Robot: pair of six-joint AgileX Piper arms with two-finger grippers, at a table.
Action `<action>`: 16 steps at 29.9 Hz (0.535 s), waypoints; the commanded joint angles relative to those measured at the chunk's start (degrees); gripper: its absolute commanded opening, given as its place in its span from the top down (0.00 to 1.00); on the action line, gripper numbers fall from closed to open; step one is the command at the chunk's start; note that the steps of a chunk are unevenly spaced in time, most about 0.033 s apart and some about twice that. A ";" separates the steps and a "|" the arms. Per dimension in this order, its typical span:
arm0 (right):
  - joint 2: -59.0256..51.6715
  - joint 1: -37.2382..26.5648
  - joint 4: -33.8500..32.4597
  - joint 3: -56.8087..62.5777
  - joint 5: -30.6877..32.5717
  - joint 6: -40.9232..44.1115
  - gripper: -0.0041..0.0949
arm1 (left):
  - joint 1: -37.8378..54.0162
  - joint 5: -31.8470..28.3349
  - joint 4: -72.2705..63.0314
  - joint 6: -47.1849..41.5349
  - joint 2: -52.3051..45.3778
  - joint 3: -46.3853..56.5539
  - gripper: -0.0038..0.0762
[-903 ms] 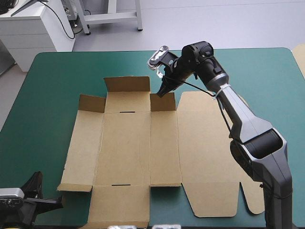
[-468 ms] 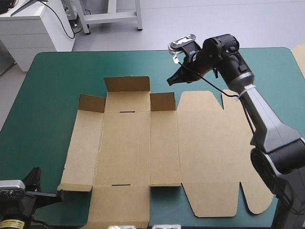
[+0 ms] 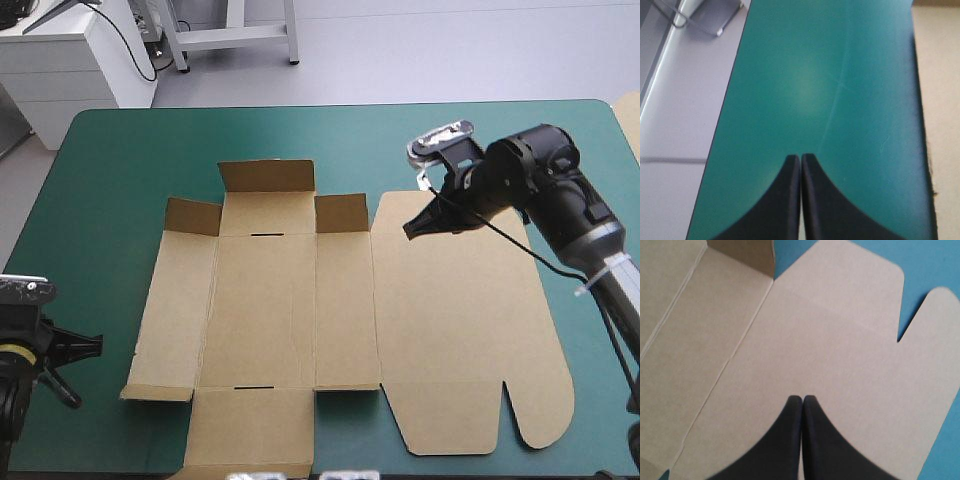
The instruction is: Fold the box
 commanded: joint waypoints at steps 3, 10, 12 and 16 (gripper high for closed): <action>-9.94 -0.38 -2.22 9.23 -3.32 3.77 0.98 | 0.16 3.73 3.19 -1.84 11.26 -7.49 0.96; -22.72 -0.38 -7.87 21.65 -5.00 7.99 0.98 | 1.30 6.39 2.83 -1.84 23.09 -13.53 0.96; -26.30 -0.38 -7.87 24.40 -5.00 7.84 0.98 | 3.93 7.31 -2.67 1.05 26.61 -15.49 0.95; -32.59 -0.38 -7.87 28.46 -4.90 8.14 0.98 | 12.60 8.73 -22.10 12.42 32.21 -17.81 0.94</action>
